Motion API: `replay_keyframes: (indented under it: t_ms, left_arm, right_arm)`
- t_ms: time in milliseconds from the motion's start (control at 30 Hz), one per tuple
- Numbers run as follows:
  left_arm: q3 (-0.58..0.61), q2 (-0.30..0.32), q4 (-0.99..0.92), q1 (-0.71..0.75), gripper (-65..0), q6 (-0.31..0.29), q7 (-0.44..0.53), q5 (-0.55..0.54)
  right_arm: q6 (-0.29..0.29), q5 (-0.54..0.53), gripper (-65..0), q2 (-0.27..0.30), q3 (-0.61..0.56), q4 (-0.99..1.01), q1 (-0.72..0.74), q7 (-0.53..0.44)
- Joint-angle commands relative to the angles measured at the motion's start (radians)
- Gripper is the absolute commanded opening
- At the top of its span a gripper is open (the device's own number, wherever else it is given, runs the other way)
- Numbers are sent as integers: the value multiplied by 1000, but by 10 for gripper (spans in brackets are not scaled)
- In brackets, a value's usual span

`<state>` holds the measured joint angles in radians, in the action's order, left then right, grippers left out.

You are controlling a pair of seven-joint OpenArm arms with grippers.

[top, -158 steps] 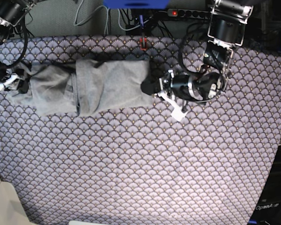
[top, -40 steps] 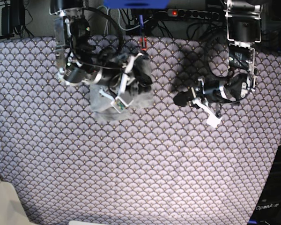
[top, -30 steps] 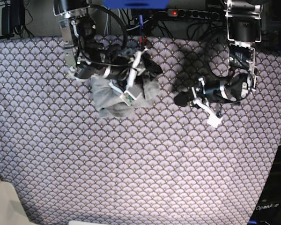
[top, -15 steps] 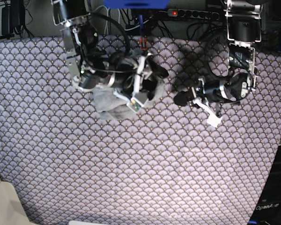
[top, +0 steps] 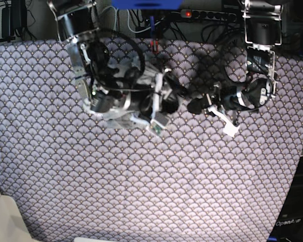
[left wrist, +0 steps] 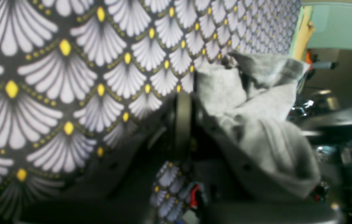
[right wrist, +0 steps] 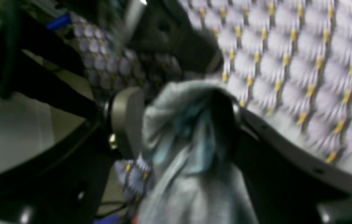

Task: Fold the T-shirt properly
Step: 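Grasp the other strip end with the right gripper and fold it over the middle, then press and tuck the folded bundle with the right gripper, then withdraw it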

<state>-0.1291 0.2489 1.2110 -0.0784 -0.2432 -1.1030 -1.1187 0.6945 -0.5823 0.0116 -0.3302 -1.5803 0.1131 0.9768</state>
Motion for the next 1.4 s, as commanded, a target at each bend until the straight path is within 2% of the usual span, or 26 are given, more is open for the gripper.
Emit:
replay_keyframes:
  t_ms: [0, 100, 300, 467, 600, 867, 1167, 1367]
  left_arm:
    - [-4, 7, 17, -16, -650, -11, 7, -24]
    - [-4, 7, 17, -16, -650, -11, 8, -24]
    - [-5, 11, 17, -16, -650, -12, 8, -24]
    - [-5, 16, 17, -22, -650, -12, -1, -24]
    - [-5, 36, 17, -41, -650, -12, -2, -25]
    - [-5, 37, 17, -44, -650, -12, -2, -25]
    - [-5, 37, 14, -54, -650, -12, -2, -25]
    - [-5, 37, 13, -54, -650, -12, -2, -25]
  right_arm:
    - [4, -12, -288, 17, 6, 1, 35, -19]
    - [4, -12, -288, 29, 6, 68, 90, -19]
    - [4, -14, -289, 95, 10, 111, 124, -42]
    - [4, -14, -290, 136, 10, 111, 107, -97]
    - [4, -14, -290, 158, 10, 107, 92, -97]
    - [4, -14, -290, 198, 10, 100, 75, -97]
    - [4, -14, -290, 255, 4, -36, 27, -89]
    - [4, -14, -290, 267, 6, -35, -19, -98]
